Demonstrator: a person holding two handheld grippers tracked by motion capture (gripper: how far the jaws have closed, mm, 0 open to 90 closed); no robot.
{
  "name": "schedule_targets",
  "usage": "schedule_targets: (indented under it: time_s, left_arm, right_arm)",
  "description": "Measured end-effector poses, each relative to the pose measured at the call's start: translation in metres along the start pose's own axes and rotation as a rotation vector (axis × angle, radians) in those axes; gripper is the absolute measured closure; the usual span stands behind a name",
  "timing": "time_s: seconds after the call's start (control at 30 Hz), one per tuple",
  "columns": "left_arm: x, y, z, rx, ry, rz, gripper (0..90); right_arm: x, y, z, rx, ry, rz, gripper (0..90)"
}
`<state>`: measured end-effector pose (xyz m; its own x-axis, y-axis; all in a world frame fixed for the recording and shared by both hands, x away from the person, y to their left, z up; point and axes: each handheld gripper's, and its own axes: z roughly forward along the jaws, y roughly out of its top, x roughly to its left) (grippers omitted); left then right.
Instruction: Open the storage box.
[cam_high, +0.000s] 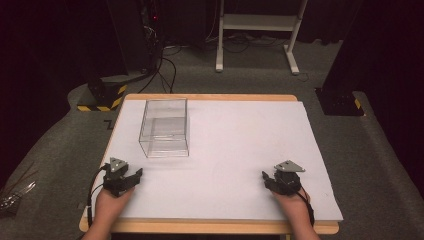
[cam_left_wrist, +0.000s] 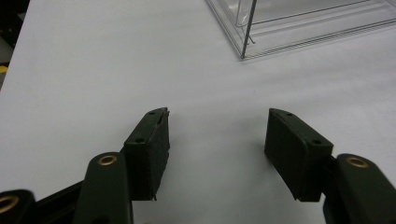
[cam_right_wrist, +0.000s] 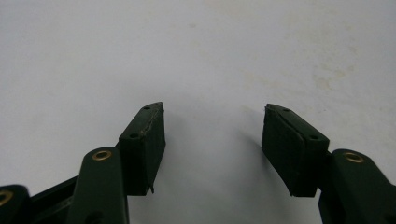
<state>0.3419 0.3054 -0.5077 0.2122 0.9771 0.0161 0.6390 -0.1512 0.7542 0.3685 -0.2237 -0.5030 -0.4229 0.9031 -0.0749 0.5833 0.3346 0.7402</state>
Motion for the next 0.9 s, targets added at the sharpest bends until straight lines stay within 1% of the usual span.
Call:
schedule_targets:
  time_s: [0.13,0.17,0.2,0.3,0.33,0.37,0.4,0.43,0.5,0.53,0.57,0.63,0.67,0.77,0.83,0.9]
  left_arm:
    - [-0.001,-0.001,0.000,-0.003,0.005,-0.004,40.3]
    - [-0.002,-0.001,0.000,-0.006,0.011,-0.009,40.4]
    - [-0.004,-0.001,-0.001,-0.005,0.020,-0.004,40.7]
    - [-0.005,-0.001,-0.002,-0.010,0.003,0.012,46.7]
    - [-0.005,-0.001,-0.003,-0.012,-0.005,0.027,49.7]
    - [-0.006,-0.002,-0.003,-0.013,-0.012,0.028,53.1]
    - [-0.007,-0.002,-0.003,-0.017,-0.013,0.041,55.0]
    - [-0.007,-0.002,-0.004,-0.017,-0.014,0.041,55.8]
    - [-0.008,-0.002,-0.005,-0.011,-0.025,0.028,57.8]
    - [-0.009,-0.002,-0.006,-0.014,-0.029,0.031,58.1]
    - [-0.012,-0.002,-0.006,-0.026,-0.027,0.038,57.9]
    - [-0.019,-0.001,-0.008,-0.038,-0.019,0.066,55.7]
    - [-0.023,0.001,-0.010,-0.047,-0.017,0.069,54.0]
    - [-0.036,0.008,-0.014,-0.081,-0.036,0.059,50.6]
    - [-0.046,0.014,-0.015,-0.102,-0.062,0.038,47.0]
    - [-0.055,0.021,-0.014,-0.113,-0.074,0.021,43.4]
  right_arm:
    - [-0.001,0.000,0.000,0.003,0.005,0.008,39.4]
    - [-0.001,0.000,0.000,0.003,0.008,0.011,39.4]
    - [-0.001,0.000,0.000,0.004,0.010,0.014,39.4]
    - [-0.003,0.000,0.000,0.006,0.019,0.022,39.5]
    - [-0.003,0.000,0.000,0.006,0.022,0.024,39.4]
    - [-0.003,0.000,0.000,0.005,0.025,0.024,39.4]
    - [-0.003,0.000,0.000,0.006,0.025,0.023,39.4]
    - [-0.003,0.000,0.000,0.005,0.026,0.020,39.4]
    - [-0.003,0.000,0.000,0.008,0.027,0.029,39.4]
    - [-0.003,0.000,0.000,0.008,0.029,0.029,39.5]
    - [-0.003,0.000,0.000,0.008,0.030,0.030,39.5]
    - [-0.003,0.000,0.001,0.008,0.032,0.031,39.7]
    - [-0.004,0.000,0.001,0.008,0.033,0.031,39.7]
    - [-0.003,0.000,0.000,0.009,0.033,0.030,39.8]
    - [-0.003,0.000,0.000,0.007,0.034,0.027,39.9]
    - [-0.003,0.000,0.000,0.007,0.035,0.026,39.9]
